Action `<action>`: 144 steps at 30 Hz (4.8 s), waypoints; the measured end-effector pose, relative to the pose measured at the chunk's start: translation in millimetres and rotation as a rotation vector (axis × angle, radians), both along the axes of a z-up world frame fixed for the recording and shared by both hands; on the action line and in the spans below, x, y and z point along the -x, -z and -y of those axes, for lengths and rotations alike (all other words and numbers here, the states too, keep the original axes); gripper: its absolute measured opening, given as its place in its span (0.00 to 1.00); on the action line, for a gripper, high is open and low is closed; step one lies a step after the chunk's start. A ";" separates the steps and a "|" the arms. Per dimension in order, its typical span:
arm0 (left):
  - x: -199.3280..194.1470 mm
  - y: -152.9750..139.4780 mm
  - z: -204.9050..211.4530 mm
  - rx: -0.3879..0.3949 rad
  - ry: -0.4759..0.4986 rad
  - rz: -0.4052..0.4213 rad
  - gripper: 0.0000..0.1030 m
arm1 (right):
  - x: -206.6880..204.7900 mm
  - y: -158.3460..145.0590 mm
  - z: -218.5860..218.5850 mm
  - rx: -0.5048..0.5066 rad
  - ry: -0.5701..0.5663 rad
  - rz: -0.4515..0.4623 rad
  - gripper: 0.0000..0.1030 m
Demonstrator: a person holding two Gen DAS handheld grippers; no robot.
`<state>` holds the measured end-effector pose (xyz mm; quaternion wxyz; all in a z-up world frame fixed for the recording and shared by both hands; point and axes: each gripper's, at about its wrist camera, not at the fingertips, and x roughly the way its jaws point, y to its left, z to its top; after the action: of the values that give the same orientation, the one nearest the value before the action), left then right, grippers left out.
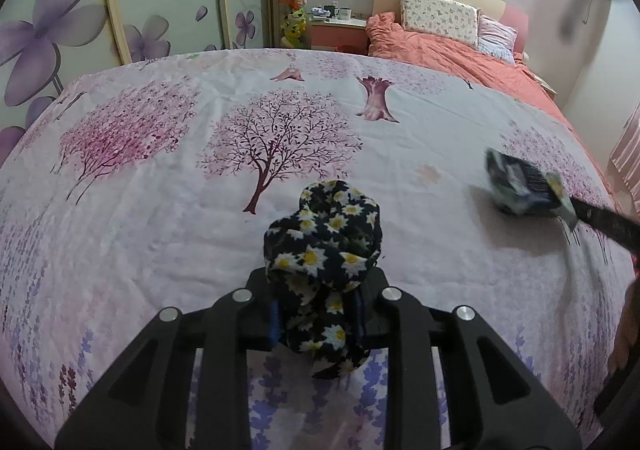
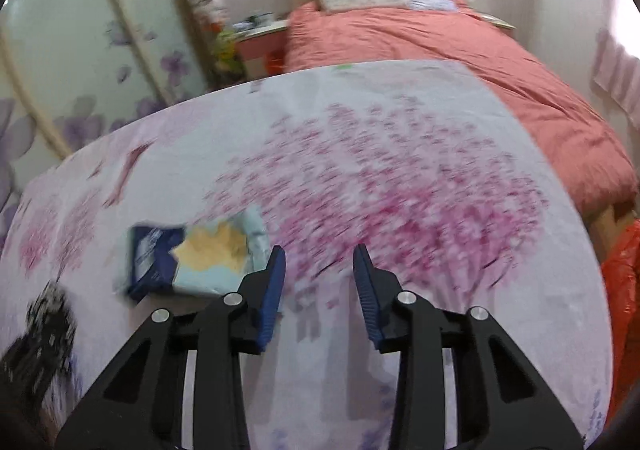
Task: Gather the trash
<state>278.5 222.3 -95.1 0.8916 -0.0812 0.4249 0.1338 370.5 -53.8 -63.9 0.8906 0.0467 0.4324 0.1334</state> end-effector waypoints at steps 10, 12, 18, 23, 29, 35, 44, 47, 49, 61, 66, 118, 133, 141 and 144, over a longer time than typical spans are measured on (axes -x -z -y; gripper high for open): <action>-0.1 -0.1 -0.1 0.010 0.001 0.003 0.25 | 33.1 -17.6 -16.8 -0.083 -0.131 0.056 0.42; -0.1 -0.1 -0.2 0.009 0.001 0.003 0.26 | 29.3 -18.9 -24.1 -0.079 -0.145 0.065 0.55; -0.2 -0.1 -0.2 0.009 0.001 0.003 0.26 | 15.1 -12.0 -52.9 -0.015 -0.161 0.064 0.62; 0.4 -0.3 -0.6 0.014 0.000 0.005 0.26 | 10.9 -2.3 -57.8 0.019 -0.137 0.034 0.54; -0.4 0.5 -1.0 0.017 0.000 0.006 0.26 | 16.8 0.8 -47.1 0.011 -0.118 0.030 0.44; -0.1 0.2 -1.9 0.027 0.007 0.011 0.28 | 25.1 0.0 -32.8 -0.009 -0.100 0.018 0.42; 1.7 -8.0 -0.6 0.111 0.068 0.038 0.21 | 40.3 -4.9 2.9 -0.014 -0.042 0.016 0.41; 3.5 -13.8 7.3 0.092 0.087 0.049 0.20 | 47.5 -10.6 15.1 -0.023 -0.029 0.032 0.41; 4.7 -18.8 14.5 0.087 0.100 0.054 0.20 | 50.9 -14.1 21.0 -0.029 -0.025 0.040 0.41; 13.6 -75.9 104.3 0.051 0.279 0.132 0.20 | 84.9 -52.3 87.6 -0.093 0.063 0.144 0.41; 20.4 -95.2 153.8 0.067 0.391 0.156 0.20 | 106.7 -67.3 130.0 -0.103 0.141 0.192 0.41; 92.3 -108.2 362.3 -0.027 0.695 0.268 0.80 | 257.1 -84.7 299.3 -0.055 0.635 0.411 0.98; 228.8 -114.4 253.1 -0.106 0.400 0.404 0.96 | 331.4 -94.2 212.4 0.154 0.606 0.457 0.98; 268.8 -100.5 223.4 -0.131 0.288 0.408 0.96 | 348.5 -84.3 180.7 0.245 0.656 0.469 0.98; 276.5 -95.3 216.7 -0.128 0.263 0.397 0.96 | 348.5 -79.6 174.6 0.261 0.670 0.452 0.98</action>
<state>2.1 5.6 0.2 0.9706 0.0066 0.2392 0.0248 21.9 -228.3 15.7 0.9556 0.0411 0.2004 -0.2122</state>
